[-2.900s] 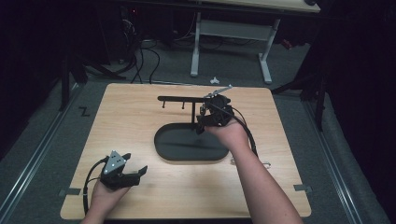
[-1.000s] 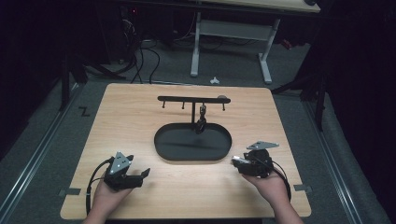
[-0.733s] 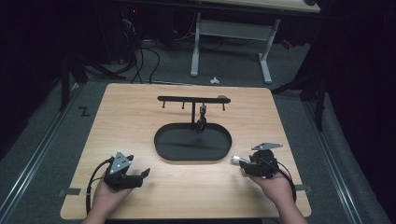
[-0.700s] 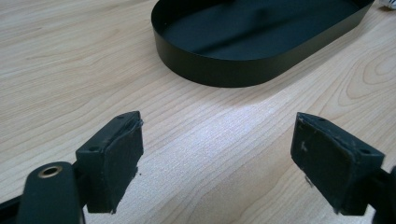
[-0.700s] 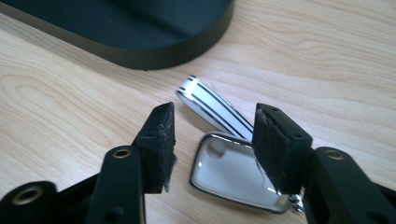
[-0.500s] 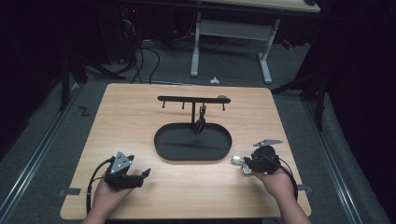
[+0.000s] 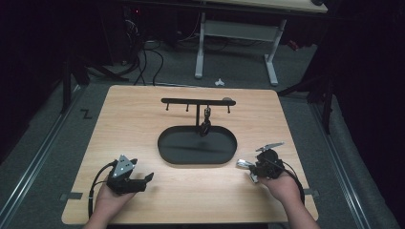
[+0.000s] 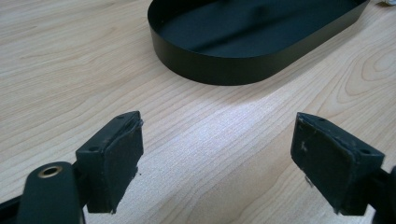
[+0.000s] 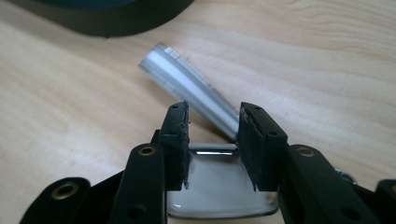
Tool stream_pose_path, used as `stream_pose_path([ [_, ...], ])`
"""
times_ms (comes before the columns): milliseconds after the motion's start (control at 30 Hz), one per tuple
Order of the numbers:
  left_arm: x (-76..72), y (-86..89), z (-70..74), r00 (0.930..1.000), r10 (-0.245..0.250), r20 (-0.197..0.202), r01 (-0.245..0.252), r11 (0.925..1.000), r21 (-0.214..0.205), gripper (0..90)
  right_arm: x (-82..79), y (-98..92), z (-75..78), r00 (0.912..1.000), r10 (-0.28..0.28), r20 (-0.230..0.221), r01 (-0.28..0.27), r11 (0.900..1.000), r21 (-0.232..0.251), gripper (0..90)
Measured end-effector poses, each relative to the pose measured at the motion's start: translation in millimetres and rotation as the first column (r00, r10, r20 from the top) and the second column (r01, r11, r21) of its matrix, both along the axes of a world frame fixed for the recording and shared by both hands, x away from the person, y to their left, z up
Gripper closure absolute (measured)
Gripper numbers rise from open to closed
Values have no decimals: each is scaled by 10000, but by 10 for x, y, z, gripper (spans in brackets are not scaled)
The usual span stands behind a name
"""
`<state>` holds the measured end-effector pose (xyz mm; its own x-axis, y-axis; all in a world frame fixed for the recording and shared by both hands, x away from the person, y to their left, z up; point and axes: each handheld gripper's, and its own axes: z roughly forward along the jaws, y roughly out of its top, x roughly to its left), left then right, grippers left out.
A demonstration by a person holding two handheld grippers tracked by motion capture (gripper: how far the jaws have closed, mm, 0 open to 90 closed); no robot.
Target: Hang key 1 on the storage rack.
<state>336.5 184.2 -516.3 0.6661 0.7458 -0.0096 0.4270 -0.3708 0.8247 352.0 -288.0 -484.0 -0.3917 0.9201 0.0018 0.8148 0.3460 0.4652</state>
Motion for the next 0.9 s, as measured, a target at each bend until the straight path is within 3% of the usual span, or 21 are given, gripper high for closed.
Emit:
stream_pose_path([
  [67,-2,-8,-3,10000,-8,0,8,10000,15,175,-116,33,-17,9996,242,-163,-239,9996,164,629],
  [133,0,-13,-6,10000,-33,-20,34,10000,31,175,-185,33,8,9994,355,1,-355,9991,216,623],
  [233,-1,-22,-8,9999,-88,-83,89,9999,74,175,-227,-68,122,9989,78,458,-95,9992,383,627],
  [333,-2,-26,-9,10000,-73,-39,73,9999,83,175,-233,-254,192,9967,-458,664,452,9989,109,686],
  [433,2,-18,-7,10000,-41,-48,41,10000,70,175,-250,-439,128,9944,-1032,239,1037,9944,-203,748],
  [567,0,-27,-13,10000,-47,-56,48,9999,91,175,-260,-562,-23,9891,-1437,-306,1422,9888,-454,769],
  [733,-8,-46,-20,9999,-111,-86,113,9998,140,175,-108,-583,-101,9870,-1579,-288,1562,9863,-539,769],
  [900,-14,-36,-28,9999,-71,-110,73,9999,141,175,207,-464,-134,9888,-1458,-326,1444,9886,-421,764],
])
